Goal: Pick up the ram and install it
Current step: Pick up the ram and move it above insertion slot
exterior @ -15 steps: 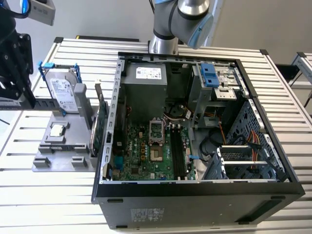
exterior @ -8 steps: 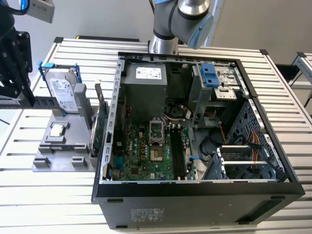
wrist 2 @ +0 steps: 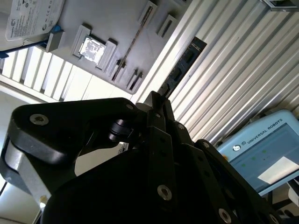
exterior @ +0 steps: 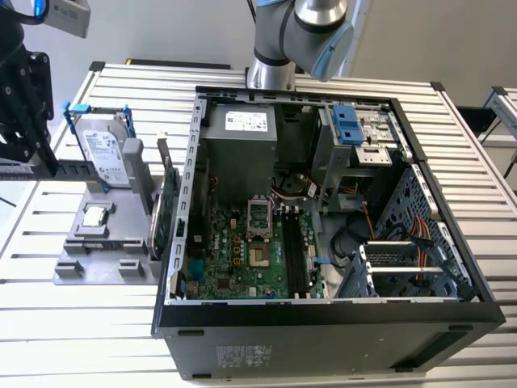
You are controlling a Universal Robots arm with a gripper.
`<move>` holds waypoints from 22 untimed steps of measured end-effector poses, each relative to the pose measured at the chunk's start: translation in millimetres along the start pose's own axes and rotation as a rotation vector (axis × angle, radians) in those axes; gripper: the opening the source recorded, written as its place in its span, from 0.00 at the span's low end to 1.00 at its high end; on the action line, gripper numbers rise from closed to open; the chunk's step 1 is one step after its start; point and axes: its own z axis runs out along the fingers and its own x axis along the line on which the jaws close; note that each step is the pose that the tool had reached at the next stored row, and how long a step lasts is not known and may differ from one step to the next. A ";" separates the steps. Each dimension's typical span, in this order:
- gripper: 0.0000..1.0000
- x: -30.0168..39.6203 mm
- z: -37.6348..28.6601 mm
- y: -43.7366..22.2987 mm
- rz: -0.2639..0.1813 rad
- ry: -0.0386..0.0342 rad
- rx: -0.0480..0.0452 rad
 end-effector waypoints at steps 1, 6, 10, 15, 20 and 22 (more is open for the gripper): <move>0.00 0.0 -0.1 -0.6 0.000 0.0001 -0.0002; 0.00 0.0 0.1 -5.5 0.000 -0.0001 0.0001; 0.00 0.0 0.0 -9.3 0.000 -0.0001 0.0001; 0.00 -0.1 -0.1 -14.8 0.000 -0.0001 0.0001; 0.00 -0.1 -0.1 -21.1 0.000 -0.0001 0.0002; 0.00 -0.1 -0.2 -23.7 0.000 -0.0001 0.0001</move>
